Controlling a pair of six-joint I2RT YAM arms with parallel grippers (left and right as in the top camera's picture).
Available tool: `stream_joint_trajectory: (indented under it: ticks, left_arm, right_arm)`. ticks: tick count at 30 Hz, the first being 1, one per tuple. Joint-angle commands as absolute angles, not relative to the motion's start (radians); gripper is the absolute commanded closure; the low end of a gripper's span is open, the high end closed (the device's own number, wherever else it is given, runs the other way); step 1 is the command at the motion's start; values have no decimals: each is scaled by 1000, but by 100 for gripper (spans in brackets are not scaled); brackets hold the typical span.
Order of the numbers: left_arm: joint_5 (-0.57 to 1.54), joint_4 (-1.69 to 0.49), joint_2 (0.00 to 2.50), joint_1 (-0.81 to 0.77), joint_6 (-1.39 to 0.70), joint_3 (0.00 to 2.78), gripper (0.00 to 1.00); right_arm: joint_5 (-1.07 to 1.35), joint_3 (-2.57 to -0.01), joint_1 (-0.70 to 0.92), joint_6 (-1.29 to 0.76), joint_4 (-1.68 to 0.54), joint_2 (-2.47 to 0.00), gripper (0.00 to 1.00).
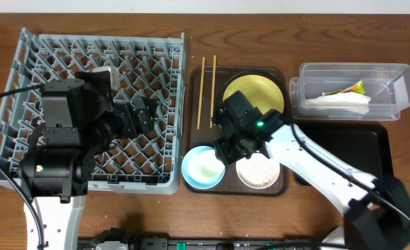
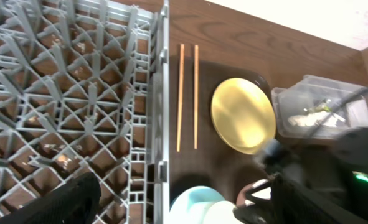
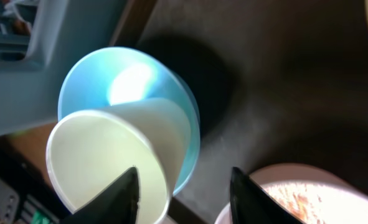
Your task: Sort waste into correct bins and load items into the dishwasher
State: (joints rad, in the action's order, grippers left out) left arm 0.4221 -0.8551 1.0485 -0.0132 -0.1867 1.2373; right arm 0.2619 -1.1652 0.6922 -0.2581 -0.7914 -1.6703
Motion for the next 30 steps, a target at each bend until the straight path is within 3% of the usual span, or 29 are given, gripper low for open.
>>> stream_joint_trajectory:
  ticks: [1, 2, 4, 7, 16, 21, 30]
  left_arm:
    - [464, -862, 1045, -8, -189, 1254, 10]
    - [464, -869, 1044, -8, -189, 1254, 10]
    - [463, -883, 1044, -8, -188, 1254, 10]
    - [463, -893, 1045, -8, -189, 1254, 10]
    - [476, -886, 1045, -7, -250, 1254, 10]
    - [690, -823, 1045, -5, -250, 1254, 10]
    - [1187, -649, 1099, -5, -351, 1254, 10]
  right_arm:
    - [270, -1166, 716, -304, -786, -1720, 66]
    - [270, -1166, 720, -316, -785, -1736, 69]
    - [271, -1166, 722, -325, -788, -1749, 84]
    - [270, -1169, 720, -325, -789, -1737, 93]
    - [269, -1182, 645, -313, -801, -1540, 99]
    - [297, -1183, 516, -309, -771, -1409, 99]
    - [1111, -1183, 267, -155, -504, -1355, 99]
